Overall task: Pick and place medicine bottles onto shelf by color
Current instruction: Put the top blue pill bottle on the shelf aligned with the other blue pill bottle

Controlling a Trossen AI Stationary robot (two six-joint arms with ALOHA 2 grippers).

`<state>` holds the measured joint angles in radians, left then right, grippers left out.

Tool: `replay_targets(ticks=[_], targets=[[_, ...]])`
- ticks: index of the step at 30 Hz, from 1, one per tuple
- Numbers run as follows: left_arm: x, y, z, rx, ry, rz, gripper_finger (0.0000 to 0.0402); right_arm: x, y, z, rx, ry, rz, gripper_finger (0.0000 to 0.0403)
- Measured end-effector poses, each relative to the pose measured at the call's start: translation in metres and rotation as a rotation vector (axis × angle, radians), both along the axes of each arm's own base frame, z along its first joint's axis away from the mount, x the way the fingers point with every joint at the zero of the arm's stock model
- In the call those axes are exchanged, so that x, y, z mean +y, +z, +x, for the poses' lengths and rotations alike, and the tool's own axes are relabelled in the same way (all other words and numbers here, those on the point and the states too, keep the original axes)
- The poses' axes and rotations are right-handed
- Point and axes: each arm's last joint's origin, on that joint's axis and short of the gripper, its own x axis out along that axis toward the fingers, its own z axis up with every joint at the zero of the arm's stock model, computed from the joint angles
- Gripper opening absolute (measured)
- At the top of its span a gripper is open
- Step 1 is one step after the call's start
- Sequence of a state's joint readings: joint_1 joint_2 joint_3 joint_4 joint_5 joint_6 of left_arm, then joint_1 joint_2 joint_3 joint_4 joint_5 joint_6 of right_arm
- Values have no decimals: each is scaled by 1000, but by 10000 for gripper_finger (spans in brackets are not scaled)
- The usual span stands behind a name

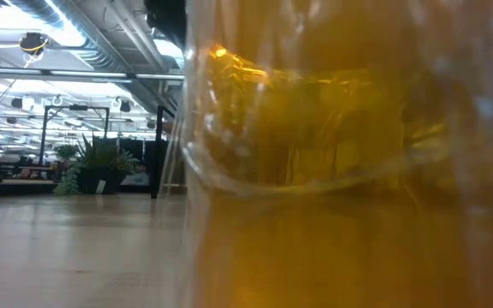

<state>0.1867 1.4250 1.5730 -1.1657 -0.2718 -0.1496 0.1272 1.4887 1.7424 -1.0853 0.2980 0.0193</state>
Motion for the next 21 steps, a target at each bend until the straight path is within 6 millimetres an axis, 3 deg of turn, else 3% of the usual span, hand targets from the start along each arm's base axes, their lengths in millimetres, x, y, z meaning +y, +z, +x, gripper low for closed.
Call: replay_targets(ticks=[5, 10, 15, 21], targets=[[13, 2, 1, -23, -10, 28, 109, 3, 2, 3, -20, 130, 35, 264], [25, 8, 3, -30, -40, 23, 109, 4, 3, 4, -29, 137, 33, 264], [37, 22, 20, -12, -92, 62, 109, 3, 3, 4, -29, 137, 32, 264], [55, 22, 45, 151, -177, 46, 110, 3, 3, 4, -30, 137, 34, 264]])
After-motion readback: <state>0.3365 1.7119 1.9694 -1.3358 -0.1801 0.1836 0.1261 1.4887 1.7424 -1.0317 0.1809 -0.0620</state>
